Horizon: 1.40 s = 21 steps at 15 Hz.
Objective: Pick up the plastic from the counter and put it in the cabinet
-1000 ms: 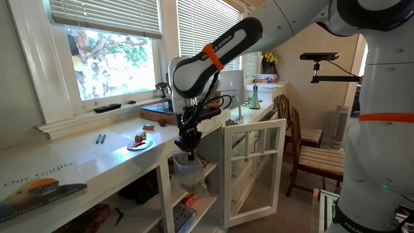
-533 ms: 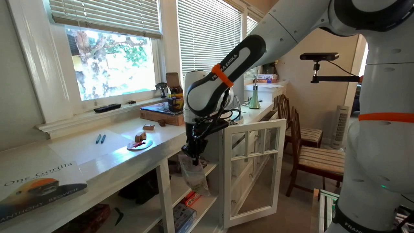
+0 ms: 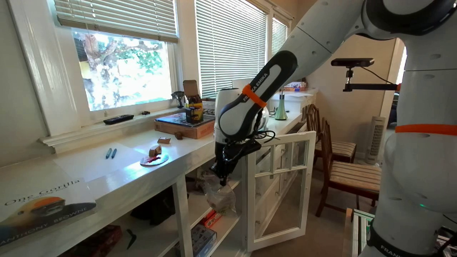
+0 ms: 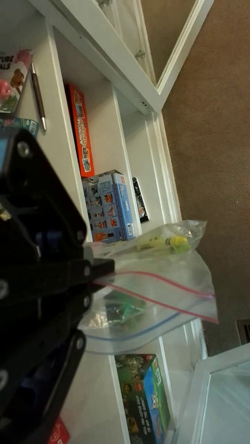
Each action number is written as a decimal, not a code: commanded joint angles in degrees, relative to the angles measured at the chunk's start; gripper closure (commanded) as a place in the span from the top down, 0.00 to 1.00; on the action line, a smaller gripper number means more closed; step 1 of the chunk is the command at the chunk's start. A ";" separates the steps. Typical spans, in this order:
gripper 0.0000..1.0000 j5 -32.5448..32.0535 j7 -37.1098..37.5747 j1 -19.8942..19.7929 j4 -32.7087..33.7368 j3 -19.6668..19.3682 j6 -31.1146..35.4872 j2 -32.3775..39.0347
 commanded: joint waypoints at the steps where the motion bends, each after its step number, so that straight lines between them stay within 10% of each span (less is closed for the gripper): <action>1: 0.02 0.00 -0.02 -0.21 -0.01 0.09 0.00 -0.05; 21: 0.00 -9.10 4.63 -0.38 1.33 -5.29 15.70 11.60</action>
